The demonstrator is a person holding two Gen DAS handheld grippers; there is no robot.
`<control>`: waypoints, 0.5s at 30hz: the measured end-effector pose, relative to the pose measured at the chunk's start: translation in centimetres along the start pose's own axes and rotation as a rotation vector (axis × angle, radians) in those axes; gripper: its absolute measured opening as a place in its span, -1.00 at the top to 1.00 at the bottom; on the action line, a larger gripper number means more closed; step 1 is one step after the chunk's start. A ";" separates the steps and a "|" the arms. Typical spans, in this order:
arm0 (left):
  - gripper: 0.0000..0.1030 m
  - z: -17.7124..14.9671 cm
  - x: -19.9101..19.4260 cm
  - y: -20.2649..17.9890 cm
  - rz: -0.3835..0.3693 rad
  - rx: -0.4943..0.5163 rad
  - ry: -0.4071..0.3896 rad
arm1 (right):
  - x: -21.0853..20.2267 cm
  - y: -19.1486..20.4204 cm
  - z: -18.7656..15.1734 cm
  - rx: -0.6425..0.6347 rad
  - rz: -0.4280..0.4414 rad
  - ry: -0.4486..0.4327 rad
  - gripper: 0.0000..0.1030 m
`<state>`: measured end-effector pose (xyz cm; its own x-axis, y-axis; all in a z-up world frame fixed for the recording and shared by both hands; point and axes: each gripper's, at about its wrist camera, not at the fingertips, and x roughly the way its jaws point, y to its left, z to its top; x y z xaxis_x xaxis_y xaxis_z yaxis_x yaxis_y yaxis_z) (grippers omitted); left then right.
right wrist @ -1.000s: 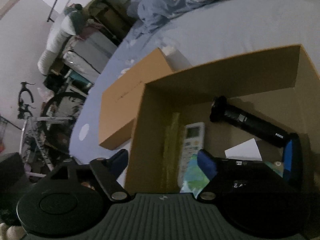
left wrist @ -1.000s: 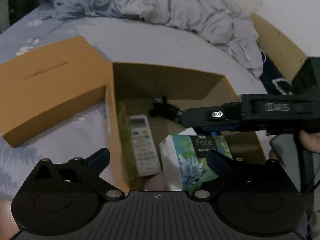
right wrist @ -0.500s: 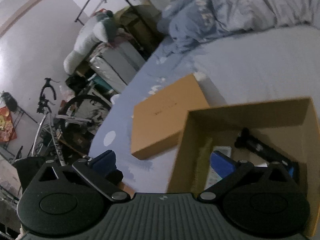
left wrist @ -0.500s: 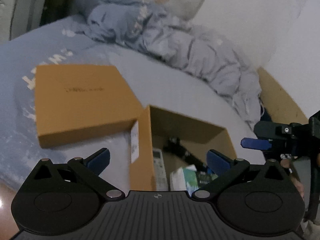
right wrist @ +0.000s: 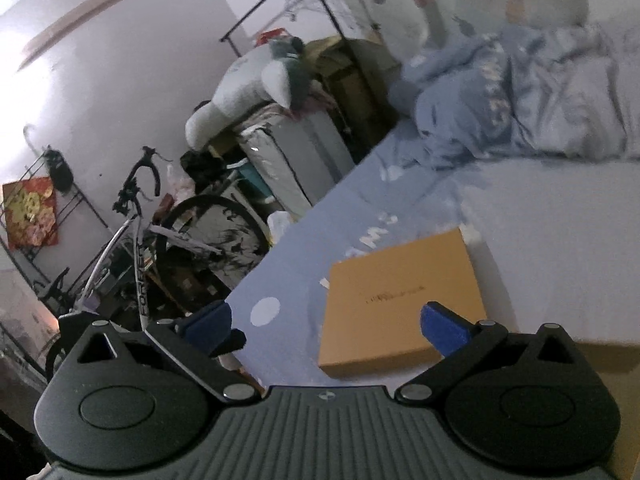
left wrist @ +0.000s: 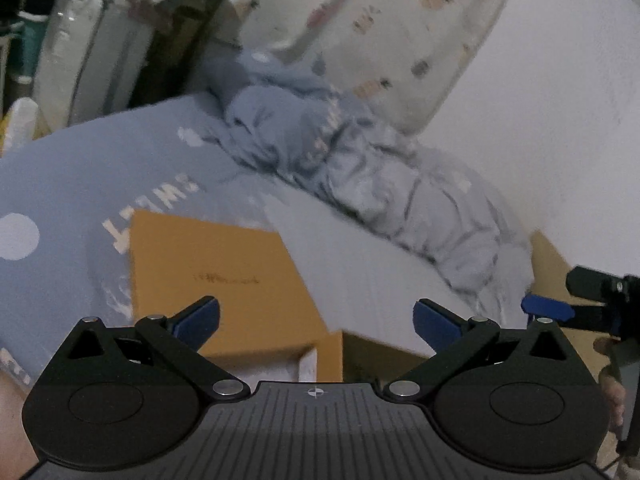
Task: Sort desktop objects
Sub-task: 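Move both tools from the box toward the flat orange box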
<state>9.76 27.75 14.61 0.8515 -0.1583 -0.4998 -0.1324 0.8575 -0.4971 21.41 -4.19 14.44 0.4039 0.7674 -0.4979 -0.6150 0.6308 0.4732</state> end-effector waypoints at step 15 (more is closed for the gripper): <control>-1.00 2.9 6.2 5.4 0.163 -0.185 -0.027 | 9.3 -1.8 3.9 -0.077 -0.070 0.118 -1.00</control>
<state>15.83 32.79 10.91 0.8241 -0.0102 -0.5663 -0.3575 0.7662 -0.5340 28.95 2.22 11.81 0.3682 0.6999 -0.6120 -0.6400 0.6683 0.3792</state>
